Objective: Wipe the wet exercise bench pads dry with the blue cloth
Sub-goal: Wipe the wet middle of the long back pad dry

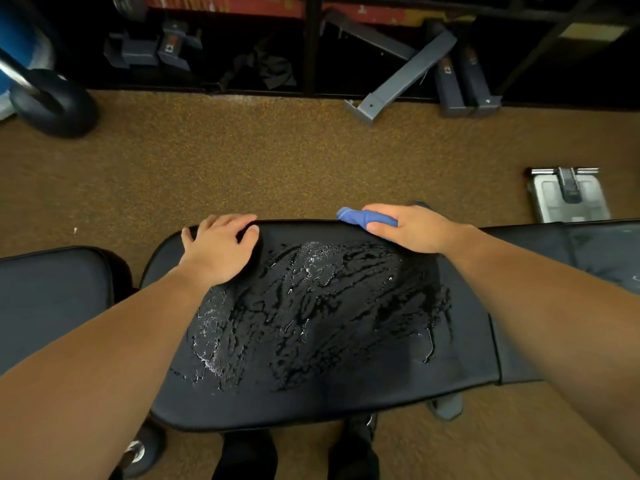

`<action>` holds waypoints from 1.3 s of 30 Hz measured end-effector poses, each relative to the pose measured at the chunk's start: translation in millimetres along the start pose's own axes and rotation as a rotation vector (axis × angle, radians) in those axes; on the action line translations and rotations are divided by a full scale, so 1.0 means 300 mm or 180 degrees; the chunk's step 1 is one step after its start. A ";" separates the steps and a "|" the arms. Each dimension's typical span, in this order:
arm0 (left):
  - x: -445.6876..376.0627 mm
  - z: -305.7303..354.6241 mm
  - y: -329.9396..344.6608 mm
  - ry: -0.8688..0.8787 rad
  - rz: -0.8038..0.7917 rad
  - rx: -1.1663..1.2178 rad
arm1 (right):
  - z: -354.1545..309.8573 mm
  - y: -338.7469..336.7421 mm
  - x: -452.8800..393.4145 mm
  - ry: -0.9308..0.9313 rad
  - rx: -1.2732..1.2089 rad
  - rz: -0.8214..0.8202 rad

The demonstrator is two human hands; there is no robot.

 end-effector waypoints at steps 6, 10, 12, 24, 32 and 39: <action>0.007 0.019 0.015 -0.0137 0.0003 -0.0021 | 0.132 -0.043 0.068 0.0195 0.0100 0.0103; 0.023 0.018 0.011 -0.0125 0.0008 -0.0024 | 0.218 -0.080 0.086 0.0297 -0.0428 0.0481; 0.032 0.015 0.006 -0.0128 0.0005 -0.0022 | 0.221 -0.094 0.104 0.0077 -0.0906 0.0693; 0.031 0.013 -0.006 -0.0118 -0.0028 0.0231 | 0.052 0.027 0.120 -0.0308 0.0791 0.0790; 0.071 0.000 -0.058 0.0212 0.0004 0.0392 | -0.136 0.058 0.012 -0.0378 0.0445 0.0545; 0.176 -0.233 -0.075 -0.0230 0.0647 0.0850 | -0.285 0.074 -0.088 -0.0468 0.0036 0.0286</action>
Point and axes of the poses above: each hand's wrist, its own x-axis away from the middle knuckle, its own y-axis out of the palm, z = x × y, the point moved 7 cm from there along -x, towards the middle knuckle, and after that the axes turned 15 degrees about y, right-handed, at the moved point
